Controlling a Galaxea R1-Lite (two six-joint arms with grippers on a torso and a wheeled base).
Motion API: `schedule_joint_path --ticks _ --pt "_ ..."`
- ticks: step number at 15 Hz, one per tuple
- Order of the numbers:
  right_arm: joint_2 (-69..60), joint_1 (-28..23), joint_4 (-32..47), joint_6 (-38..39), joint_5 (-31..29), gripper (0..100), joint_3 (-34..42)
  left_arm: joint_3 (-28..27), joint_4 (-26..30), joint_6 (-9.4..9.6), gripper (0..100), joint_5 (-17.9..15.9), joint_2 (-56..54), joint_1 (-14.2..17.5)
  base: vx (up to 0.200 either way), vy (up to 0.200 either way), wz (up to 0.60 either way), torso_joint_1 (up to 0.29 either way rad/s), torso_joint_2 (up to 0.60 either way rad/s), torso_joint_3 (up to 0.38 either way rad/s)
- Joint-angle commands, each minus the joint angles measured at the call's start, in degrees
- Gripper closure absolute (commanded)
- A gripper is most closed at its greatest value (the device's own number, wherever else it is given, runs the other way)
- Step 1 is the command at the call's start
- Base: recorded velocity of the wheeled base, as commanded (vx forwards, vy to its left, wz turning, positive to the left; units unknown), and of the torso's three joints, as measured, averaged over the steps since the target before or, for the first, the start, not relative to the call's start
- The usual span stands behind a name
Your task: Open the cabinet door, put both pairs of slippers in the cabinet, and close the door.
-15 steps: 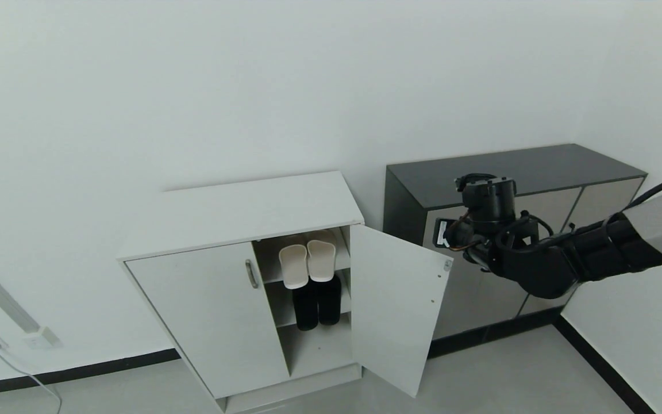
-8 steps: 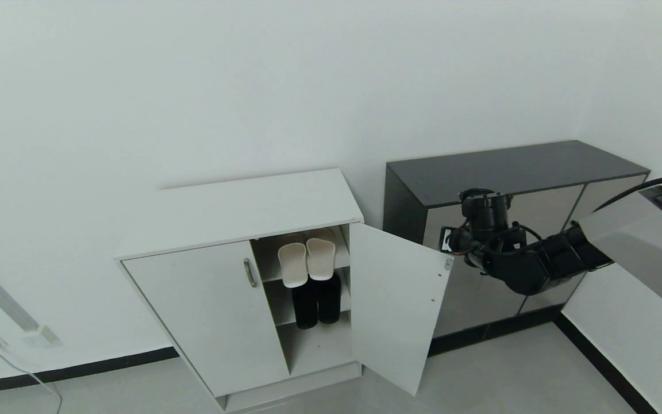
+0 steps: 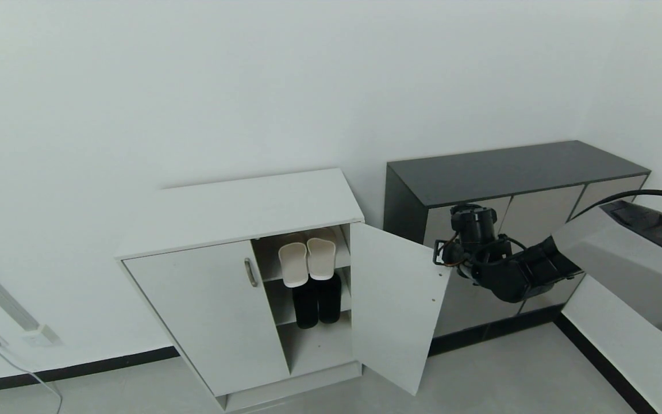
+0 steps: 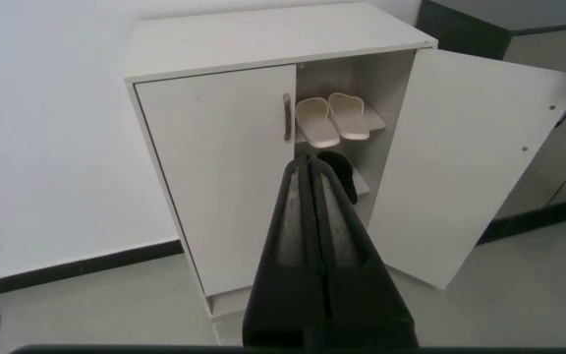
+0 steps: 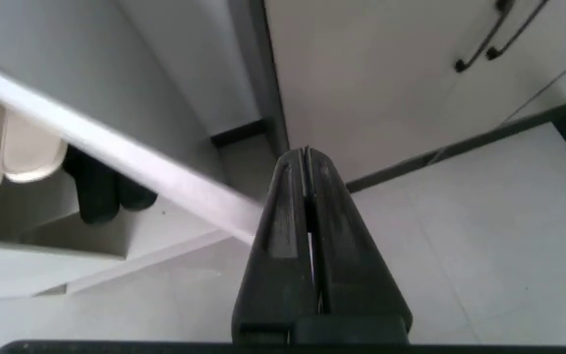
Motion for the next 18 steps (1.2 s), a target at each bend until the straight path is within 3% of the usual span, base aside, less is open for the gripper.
schedule_joint_path --ticks 1,10,14,18 --pt "0.4 0.0 0.0 0.0 0.0 100 0.0 0.0 -0.1 0.02 100 0.0 0.1 0.0 0.0 0.0 0.0 0.0 0.0 0.0" --pt "-0.1 1.7 0.2 -0.1 -0.5 100 1.7 0.0 -0.1 0.02 100 0.0 0.1 0.0 0.0 0.0 0.0 0.0 0.0 0.0" --pt "-4.2 7.3 -0.1 -0.1 -1.7 100 6.3 0.0 -0.1 0.02 100 0.0 0.1 0.0 0.0 0.0 0.0 0.0 0.0 0.0" --pt "-12.0 16.8 -1.6 0.2 -2.1 100 14.1 0.0 0.0 0.02 100 0.0 0.1 0.0 0.0 0.0 0.0 0.0 0.0 0.0"
